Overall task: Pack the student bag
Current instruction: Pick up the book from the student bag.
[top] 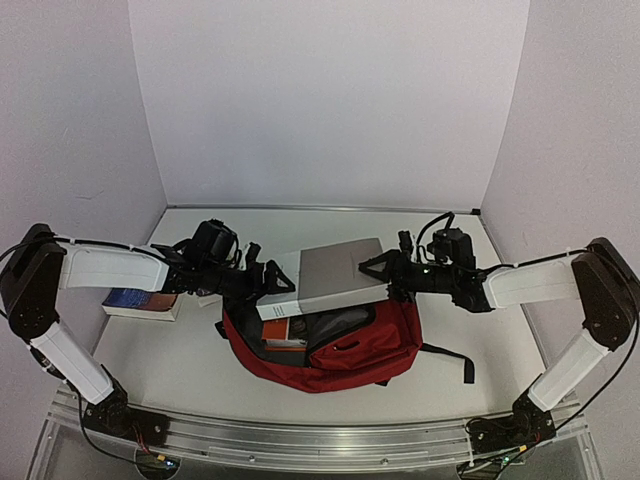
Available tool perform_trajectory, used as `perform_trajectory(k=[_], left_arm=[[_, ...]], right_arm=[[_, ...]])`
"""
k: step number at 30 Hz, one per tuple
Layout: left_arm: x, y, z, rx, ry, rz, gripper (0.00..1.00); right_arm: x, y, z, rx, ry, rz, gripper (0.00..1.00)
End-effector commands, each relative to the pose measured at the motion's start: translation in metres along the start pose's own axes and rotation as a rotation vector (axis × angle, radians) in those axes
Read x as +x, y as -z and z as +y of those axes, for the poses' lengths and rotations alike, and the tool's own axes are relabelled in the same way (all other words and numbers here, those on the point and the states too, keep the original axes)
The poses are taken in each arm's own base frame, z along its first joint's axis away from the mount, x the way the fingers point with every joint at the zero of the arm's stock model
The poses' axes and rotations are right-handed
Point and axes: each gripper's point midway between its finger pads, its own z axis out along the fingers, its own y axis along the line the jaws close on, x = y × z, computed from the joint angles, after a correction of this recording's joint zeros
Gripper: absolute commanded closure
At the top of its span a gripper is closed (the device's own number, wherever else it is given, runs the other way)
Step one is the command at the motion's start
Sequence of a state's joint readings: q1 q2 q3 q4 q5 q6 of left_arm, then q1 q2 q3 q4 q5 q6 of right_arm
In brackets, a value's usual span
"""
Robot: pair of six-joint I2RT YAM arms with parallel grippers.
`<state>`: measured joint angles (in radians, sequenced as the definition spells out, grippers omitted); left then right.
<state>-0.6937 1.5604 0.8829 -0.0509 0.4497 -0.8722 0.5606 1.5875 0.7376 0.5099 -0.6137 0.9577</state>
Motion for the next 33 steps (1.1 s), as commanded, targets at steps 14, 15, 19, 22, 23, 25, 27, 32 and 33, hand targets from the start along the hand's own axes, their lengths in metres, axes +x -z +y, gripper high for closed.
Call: perform_trajectory(k=[14,15,19,22,23,25,27,32,33], left_arm=[[-0.038,0.090,-0.056,0.134,-0.079,-0.273,0.00],[-0.037,0.093,-0.057,0.141,-0.081,-0.275,0.00],[-0.034,0.098,-0.057,0.157,-0.075,-0.277,0.00],[-0.030,0.096,-0.054,0.168,-0.071,-0.272,0.00],[-0.028,0.095,-0.053,0.178,-0.070,-0.263,0.00],[-0.025,0.090,-0.055,0.208,-0.065,-0.246,0.00],[-0.021,0.086,-0.056,0.244,-0.063,-0.226,0.00],[-0.017,0.086,-0.074,0.343,-0.096,-0.186,0.00],[-0.016,0.087,-0.079,0.364,-0.109,-0.178,0.00]], right_arm=[[-0.034,0.072,0.104,-0.225,0.092,-0.227,0.56],[-0.034,0.075,0.107,-0.233,0.094,-0.230,0.56],[-0.033,0.079,0.110,-0.244,0.091,-0.234,0.59],[-0.033,0.083,0.112,-0.249,0.082,-0.240,0.60],[-0.033,0.085,0.113,-0.254,0.079,-0.245,0.61],[-0.033,0.091,0.119,-0.271,0.073,-0.257,0.62],[-0.034,0.098,0.127,-0.294,0.070,-0.272,0.62],[-0.036,0.121,0.153,-0.388,0.051,-0.303,0.62],[-0.036,0.125,0.158,-0.408,0.048,-0.305,0.62]])
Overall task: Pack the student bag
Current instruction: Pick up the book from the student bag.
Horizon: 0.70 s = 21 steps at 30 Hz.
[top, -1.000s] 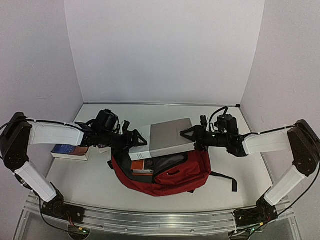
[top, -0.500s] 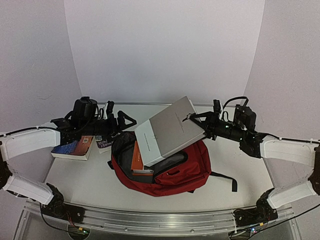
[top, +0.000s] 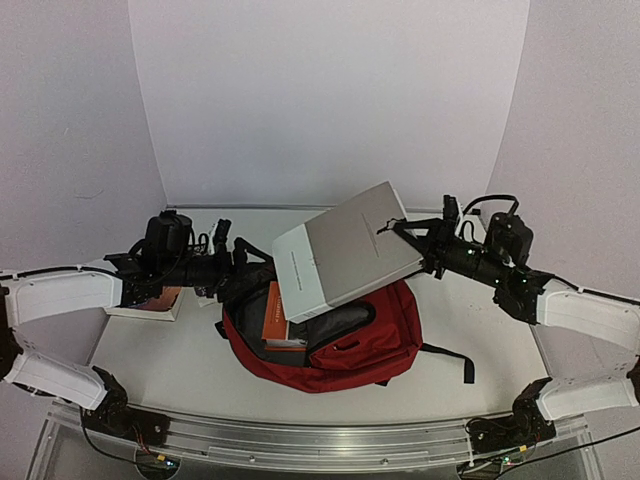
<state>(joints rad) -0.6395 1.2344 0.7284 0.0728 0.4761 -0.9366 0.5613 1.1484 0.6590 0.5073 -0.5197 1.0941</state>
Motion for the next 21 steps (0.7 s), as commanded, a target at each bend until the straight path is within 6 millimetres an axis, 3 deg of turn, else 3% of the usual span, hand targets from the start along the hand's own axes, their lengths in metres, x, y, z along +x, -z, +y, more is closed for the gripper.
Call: perform_trajectory(k=[1,11,16,21], left_arm=[[-0.008,0.000,-0.041,0.182,-0.064,0.013,0.00],[-0.010,0.004,-0.090,0.343,-0.150,0.058,0.00],[-0.007,0.005,-0.121,0.431,-0.195,0.063,0.00],[-0.014,0.012,-0.133,0.451,-0.206,0.010,0.01]], right_arm=[[-0.018,0.018,0.060,-0.191,0.002,-0.073,0.62],[-0.020,0.030,0.096,-0.357,-0.049,-0.066,0.62],[-0.020,0.032,0.100,-0.385,-0.058,-0.067,0.62],[-0.020,0.034,0.095,-0.374,-0.056,-0.085,0.62]])
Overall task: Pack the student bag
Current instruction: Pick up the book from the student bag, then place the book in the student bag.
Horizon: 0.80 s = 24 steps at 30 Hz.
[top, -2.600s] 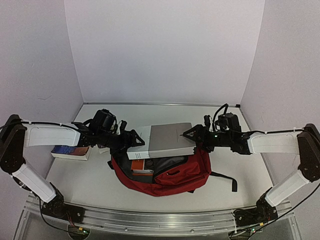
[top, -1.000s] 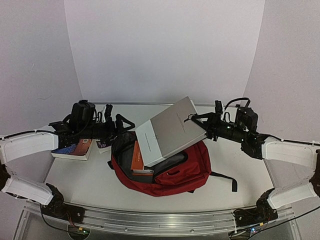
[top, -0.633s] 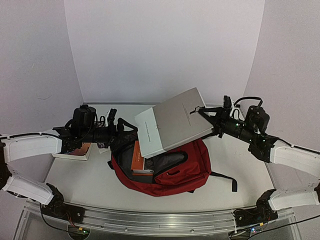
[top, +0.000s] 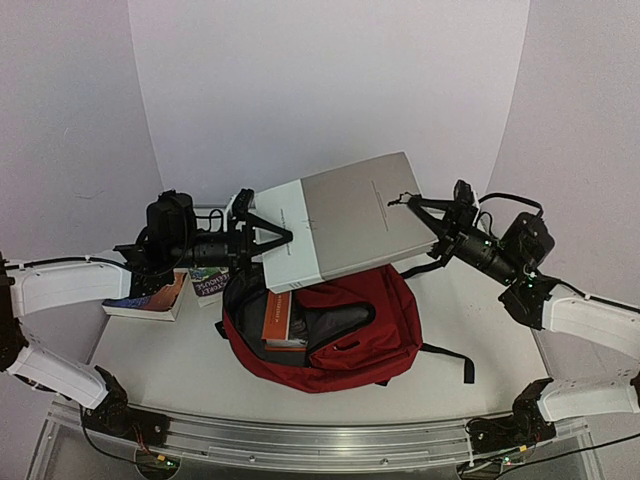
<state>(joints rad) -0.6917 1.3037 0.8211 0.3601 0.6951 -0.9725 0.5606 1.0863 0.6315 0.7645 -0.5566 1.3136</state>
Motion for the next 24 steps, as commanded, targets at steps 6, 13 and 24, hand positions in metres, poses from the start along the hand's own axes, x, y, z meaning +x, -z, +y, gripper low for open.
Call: perform_trajectory(k=[6,13,24], left_arm=[[-0.026,0.012,-0.052,0.149,-0.087,-0.124,0.24],[-0.027,0.011,-0.052,0.165,-0.072,-0.128,0.46],[-0.025,0.013,-0.043,0.135,-0.041,-0.142,0.60]], right_arm=[[-0.007,0.009,0.015,-0.078,0.019,-0.064,0.62],[-0.005,0.011,0.000,-0.045,0.004,-0.071,0.61],[-0.006,0.011,-0.026,0.021,0.011,-0.096,0.40]])
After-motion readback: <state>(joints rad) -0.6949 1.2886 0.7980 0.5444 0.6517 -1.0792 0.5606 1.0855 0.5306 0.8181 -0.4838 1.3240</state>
